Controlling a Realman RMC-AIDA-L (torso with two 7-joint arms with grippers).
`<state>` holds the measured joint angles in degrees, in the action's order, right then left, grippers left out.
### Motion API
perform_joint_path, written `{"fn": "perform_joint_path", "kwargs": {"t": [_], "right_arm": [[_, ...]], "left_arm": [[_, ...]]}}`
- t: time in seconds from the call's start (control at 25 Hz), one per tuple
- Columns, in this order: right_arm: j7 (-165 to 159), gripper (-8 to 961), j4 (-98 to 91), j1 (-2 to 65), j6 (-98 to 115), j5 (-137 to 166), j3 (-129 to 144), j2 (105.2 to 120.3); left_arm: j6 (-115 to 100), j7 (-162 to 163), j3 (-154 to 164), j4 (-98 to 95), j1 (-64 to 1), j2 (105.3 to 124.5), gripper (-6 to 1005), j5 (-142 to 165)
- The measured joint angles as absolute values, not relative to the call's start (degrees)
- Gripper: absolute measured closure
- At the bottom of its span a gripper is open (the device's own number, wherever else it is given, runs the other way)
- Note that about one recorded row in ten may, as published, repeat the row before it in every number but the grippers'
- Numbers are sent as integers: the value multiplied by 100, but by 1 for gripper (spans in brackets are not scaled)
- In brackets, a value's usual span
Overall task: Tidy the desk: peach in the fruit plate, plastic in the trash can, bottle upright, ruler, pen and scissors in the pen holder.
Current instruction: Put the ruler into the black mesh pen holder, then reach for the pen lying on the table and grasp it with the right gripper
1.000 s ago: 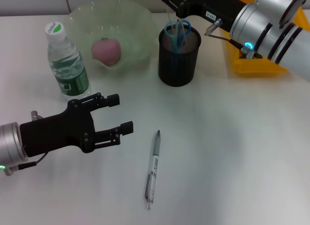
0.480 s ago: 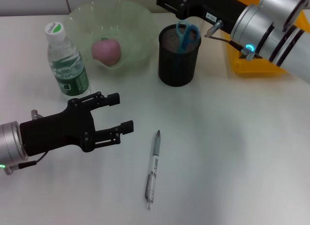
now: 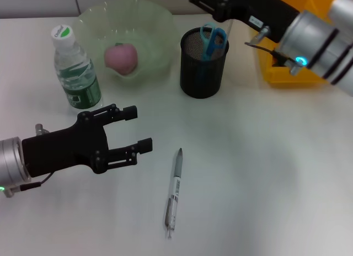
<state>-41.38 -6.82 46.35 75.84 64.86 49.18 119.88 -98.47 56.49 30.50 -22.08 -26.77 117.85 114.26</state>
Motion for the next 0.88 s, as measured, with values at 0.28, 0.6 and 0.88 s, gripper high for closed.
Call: {"fn": "perform_joint_path", "kwargs": {"t": [0.28, 0.6, 0.88], "right_arm": [[-4643, 281, -1069, 3675, 9193, 6500, 4970, 11947], [-4851, 282, -1328, 3064, 9786, 6801, 5073, 11926], [-5327, 281, -1572, 2972, 9629, 7697, 5072, 11860]], "left_arm": [[-9813, 5633, 3044, -2225, -2790, 11786, 202, 11426], [-9752, 5591, 2999, -2228, -2919, 11781, 202, 11418], [-9766, 5590, 2996, -2233, -2945, 11769, 202, 11277]]}}
